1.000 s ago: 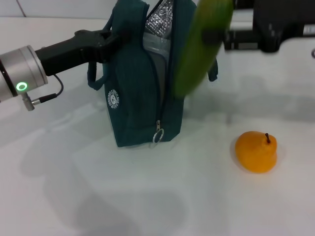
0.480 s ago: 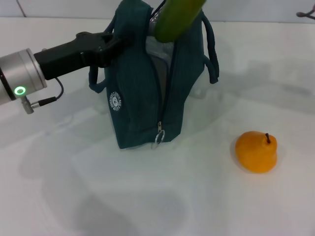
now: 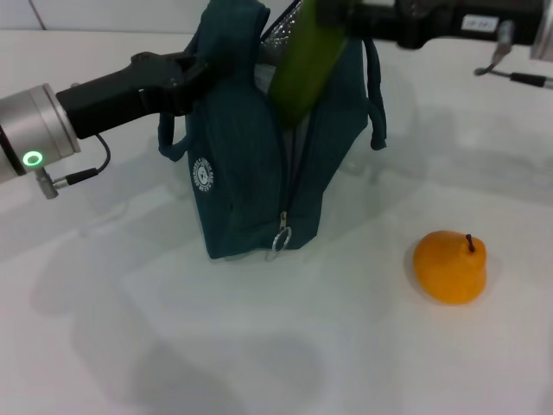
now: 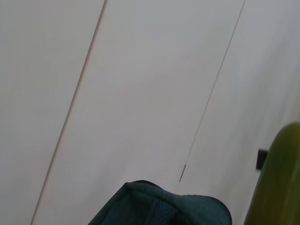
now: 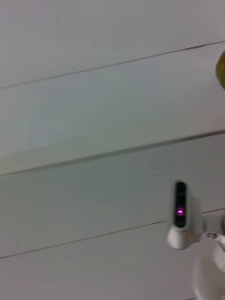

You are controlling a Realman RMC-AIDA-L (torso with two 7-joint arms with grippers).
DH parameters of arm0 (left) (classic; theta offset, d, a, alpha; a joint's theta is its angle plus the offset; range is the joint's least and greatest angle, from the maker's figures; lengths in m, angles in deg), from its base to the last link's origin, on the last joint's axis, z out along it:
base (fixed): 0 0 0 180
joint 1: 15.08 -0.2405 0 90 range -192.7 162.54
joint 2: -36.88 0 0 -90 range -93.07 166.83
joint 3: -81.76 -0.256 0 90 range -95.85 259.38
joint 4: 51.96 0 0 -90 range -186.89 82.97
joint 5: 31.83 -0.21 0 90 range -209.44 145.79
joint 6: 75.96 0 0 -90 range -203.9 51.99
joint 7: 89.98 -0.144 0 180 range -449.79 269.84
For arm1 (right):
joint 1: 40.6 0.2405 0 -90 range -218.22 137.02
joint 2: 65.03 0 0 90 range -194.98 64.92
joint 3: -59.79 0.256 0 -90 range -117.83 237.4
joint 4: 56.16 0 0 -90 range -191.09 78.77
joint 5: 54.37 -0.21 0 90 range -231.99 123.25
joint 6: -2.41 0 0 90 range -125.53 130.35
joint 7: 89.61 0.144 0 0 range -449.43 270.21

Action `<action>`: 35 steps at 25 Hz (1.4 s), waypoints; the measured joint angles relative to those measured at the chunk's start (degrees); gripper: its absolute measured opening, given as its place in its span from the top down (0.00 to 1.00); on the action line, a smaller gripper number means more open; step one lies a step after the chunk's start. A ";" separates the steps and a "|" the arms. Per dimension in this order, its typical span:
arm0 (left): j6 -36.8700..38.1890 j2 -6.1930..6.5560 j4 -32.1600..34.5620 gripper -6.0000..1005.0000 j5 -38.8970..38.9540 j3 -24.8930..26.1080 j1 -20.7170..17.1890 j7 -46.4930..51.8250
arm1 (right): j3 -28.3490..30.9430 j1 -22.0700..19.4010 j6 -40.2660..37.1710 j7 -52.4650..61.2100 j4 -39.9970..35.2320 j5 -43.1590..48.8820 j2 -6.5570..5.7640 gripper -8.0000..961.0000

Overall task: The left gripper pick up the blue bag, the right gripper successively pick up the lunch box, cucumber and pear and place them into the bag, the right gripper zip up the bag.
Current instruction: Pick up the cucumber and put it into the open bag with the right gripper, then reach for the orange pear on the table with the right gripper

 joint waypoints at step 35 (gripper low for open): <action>-4.17 -0.13 -1.35 0.94 1.04 0.01 1.52 -3.22 | -5.59 -14.74 -0.16 -20.26 -3.91 -10.75 -0.12 0.22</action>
